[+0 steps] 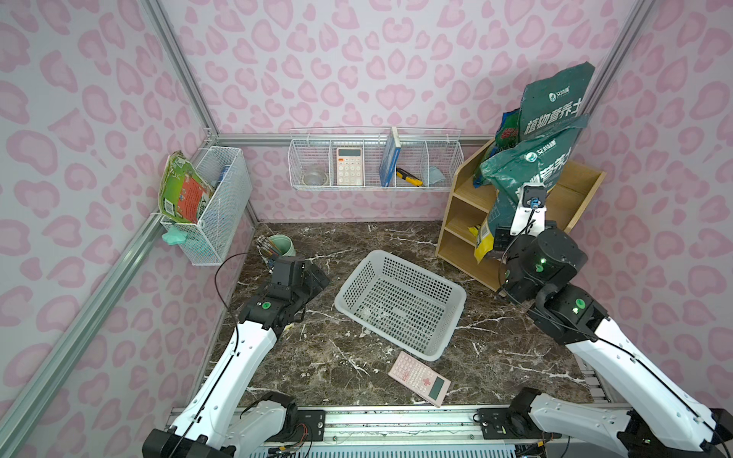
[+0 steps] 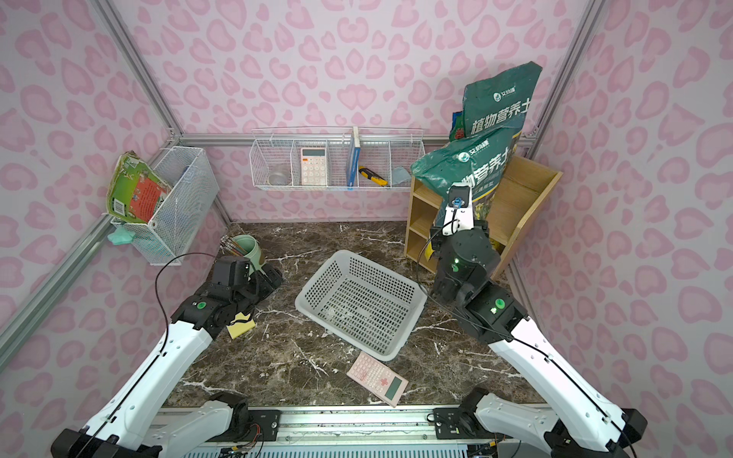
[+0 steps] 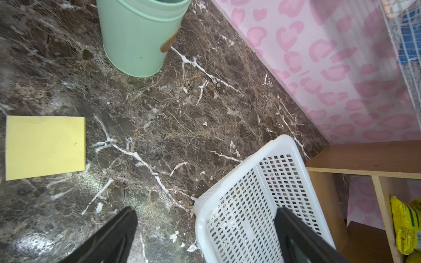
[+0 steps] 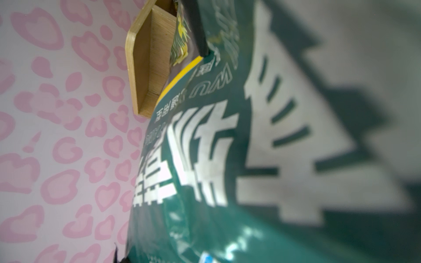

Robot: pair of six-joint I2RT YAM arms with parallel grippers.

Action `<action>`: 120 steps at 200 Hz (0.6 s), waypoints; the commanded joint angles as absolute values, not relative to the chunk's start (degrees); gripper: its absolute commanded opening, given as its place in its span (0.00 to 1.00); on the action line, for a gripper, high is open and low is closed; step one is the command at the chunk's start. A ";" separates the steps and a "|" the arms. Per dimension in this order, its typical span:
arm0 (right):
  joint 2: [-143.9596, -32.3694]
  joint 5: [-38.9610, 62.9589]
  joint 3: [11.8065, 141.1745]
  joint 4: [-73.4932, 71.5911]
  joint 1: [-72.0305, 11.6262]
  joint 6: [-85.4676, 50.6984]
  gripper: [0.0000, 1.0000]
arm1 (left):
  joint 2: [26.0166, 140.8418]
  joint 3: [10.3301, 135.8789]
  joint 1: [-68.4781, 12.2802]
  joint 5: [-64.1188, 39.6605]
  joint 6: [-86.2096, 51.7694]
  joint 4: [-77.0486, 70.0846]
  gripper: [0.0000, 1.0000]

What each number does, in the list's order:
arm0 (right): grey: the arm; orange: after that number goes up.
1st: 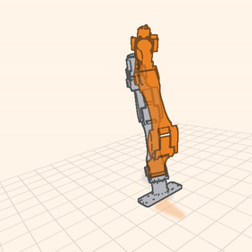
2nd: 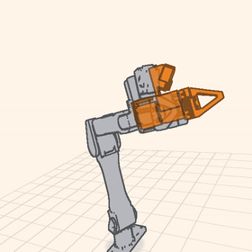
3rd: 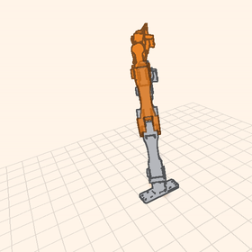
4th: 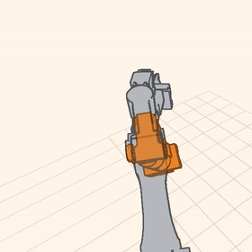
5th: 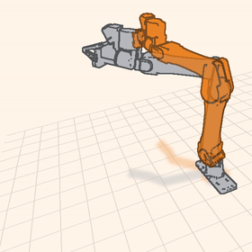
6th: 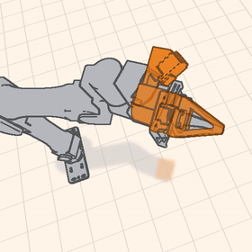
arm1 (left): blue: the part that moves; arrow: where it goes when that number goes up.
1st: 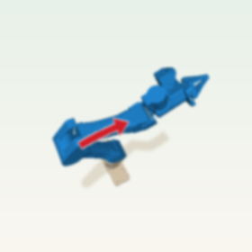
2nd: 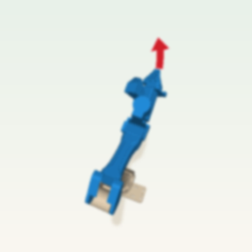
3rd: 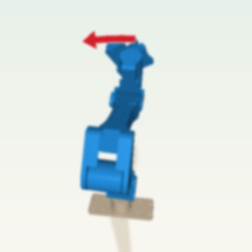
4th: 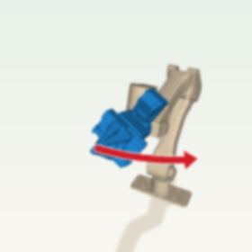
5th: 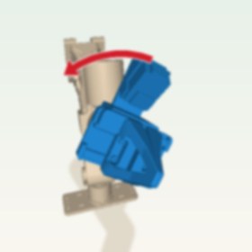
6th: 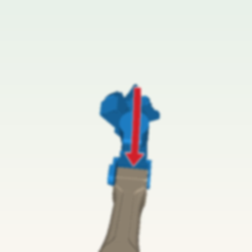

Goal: Take down the fertilizer bag from the shelf
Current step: Pick up the fertilizer bag from the shelf, then place the fertilizer bag in the storage box.

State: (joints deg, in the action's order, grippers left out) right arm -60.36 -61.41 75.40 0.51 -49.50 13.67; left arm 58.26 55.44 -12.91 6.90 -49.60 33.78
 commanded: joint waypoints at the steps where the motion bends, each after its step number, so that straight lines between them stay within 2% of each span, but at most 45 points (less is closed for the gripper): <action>1: -60.78 -68.77 72.21 -19.32 -57.05 20.89 0.00 | 55.63 55.90 -12.83 9.65 -50.54 36.56 0.99; 27: -65.43 -70.57 71.10 -19.33 -61.72 19.10 0.00 | 53.20 54.73 -12.74 10.30 -49.95 35.38 0.99; 64: -71.30 -67.36 69.57 -12.10 -61.70 6.20 0.00 | 53.53 58.87 -12.29 14.32 -52.20 43.72 0.99; 120: -84.32 -61.65 72.88 -6.09 -61.77 -3.68 0.00 | 53.06 55.70 -10.64 15.40 -55.29 42.23 0.99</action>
State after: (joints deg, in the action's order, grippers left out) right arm -80.73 -63.70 70.52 -2.92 -61.47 2.68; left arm 52.62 55.92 -11.09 14.33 -54.06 41.10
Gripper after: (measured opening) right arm 0.056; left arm 0.990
